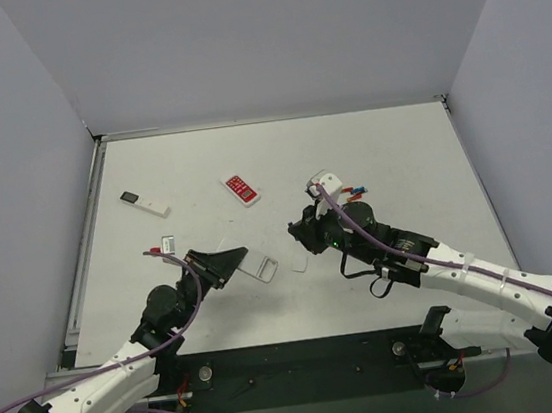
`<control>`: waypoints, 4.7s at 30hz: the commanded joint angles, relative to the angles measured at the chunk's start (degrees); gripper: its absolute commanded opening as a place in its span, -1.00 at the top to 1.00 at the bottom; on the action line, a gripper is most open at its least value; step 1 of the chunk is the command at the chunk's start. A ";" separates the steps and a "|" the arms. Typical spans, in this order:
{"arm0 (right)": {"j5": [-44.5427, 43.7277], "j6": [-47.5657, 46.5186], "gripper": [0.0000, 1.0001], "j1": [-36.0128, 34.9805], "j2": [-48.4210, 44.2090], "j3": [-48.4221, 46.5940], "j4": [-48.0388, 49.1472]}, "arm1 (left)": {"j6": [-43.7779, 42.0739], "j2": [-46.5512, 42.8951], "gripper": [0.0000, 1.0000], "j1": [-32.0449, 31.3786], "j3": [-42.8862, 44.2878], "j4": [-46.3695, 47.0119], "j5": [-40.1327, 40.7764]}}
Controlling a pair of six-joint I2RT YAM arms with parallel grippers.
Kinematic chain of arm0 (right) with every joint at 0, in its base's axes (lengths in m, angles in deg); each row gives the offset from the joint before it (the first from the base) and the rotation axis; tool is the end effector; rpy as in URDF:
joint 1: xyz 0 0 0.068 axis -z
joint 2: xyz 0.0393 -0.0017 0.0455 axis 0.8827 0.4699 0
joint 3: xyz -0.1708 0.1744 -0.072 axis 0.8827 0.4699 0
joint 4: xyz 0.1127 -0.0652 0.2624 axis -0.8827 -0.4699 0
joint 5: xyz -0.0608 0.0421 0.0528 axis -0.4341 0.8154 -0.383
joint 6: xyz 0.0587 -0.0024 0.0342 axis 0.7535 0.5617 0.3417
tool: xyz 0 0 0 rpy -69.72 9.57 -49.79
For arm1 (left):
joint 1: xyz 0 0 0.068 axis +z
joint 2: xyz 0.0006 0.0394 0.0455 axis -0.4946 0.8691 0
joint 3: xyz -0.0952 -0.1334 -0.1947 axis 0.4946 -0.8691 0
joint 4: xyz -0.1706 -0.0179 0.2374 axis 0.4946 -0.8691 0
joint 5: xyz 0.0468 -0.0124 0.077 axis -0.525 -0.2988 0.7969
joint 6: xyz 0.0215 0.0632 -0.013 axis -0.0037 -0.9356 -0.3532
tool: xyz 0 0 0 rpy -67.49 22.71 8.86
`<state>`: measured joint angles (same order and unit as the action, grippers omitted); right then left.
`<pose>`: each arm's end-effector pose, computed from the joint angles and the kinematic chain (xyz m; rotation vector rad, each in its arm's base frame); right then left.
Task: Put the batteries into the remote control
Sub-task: Load the battery into the remote control.
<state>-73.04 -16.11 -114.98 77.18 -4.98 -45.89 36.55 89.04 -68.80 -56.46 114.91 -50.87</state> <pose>0.1896 0.2442 0.2884 -0.4593 1.6811 0.8601 0.1683 -0.1330 0.1670 -0.4984 1.5719 -1.4844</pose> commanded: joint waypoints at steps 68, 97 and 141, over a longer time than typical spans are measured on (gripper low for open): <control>49.85 -66.47 1.00 -5.34 10.65 -22.58 -44.68 | -5.90 12.97 1.00 2.51 24.10 -13.75 -37.81; 42.28 -66.30 0.62 -8.60 16.54 -23.38 -45.65 | -3.09 11.74 1.00 2.51 21.82 -10.67 -35.61; 30.98 -48.66 -0.27 -7.02 3.54 -19.52 -26.25 | 3.59 13.33 1.00 4.00 14.62 -6.54 -29.20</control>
<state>-36.50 -75.32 -122.11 84.80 -26.71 -82.19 38.78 103.34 -65.21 -41.34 103.24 -81.99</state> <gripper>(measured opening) 0.588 0.311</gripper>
